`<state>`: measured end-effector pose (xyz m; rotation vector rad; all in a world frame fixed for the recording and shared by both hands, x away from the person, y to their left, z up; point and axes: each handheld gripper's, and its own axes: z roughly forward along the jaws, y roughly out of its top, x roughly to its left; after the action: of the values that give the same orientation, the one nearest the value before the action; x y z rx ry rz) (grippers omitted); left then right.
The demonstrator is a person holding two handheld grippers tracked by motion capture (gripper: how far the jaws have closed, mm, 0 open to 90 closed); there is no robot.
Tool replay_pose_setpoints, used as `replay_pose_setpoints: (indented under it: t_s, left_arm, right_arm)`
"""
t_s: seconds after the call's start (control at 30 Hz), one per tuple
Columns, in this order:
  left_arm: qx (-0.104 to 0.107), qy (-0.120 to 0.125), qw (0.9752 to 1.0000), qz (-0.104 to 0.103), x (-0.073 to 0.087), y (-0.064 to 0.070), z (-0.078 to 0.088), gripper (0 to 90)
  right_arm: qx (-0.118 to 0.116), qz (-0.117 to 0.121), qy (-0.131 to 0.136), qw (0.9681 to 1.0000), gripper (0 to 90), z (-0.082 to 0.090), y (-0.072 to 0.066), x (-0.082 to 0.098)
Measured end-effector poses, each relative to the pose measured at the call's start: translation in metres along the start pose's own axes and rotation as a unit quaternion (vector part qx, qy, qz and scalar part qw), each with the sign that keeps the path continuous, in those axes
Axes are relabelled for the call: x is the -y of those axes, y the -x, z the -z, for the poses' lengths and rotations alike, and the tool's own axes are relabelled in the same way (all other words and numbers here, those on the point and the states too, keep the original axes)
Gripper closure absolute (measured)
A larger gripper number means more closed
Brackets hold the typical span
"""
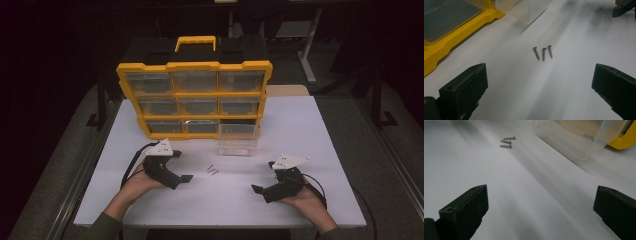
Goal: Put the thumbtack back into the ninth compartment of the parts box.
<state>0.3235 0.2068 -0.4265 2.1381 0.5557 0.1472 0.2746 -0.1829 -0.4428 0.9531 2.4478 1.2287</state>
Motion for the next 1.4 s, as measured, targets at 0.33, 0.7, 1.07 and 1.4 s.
replay_pose_setpoints:
  t_s: [0.33, 0.7, 1.07, 1.4]
  left_arm:
    - [0.004, 0.003, 1.0, -0.008, -0.011, 0.0, -0.01, 0.1]
    - [0.009, 0.003, 0.9999, -0.013, -0.023, -0.002, -0.018, 0.1]
    - [0.011, 0.002, 0.9998, -0.018, -0.033, -0.005, -0.026, 0.1]
    - [0.015, -0.005, 0.9997, -0.018, -0.041, -0.006, -0.038, 0.1]
  right_arm:
    - [0.0, -0.001, 0.0, 1.0, 0.0, 0.0, 0.0, 0.0]
    - [-0.001, 0.0, 0.002, 1.0, 0.0, 0.0, 0.0, 0.0]
    - [-0.001, 0.0, 0.002, 1.0, 0.0, 0.0, 0.0, 0.0]
    - [-0.001, 0.0, 0.002, 1.0, 0.0, 0.0, 0.0, 0.0]
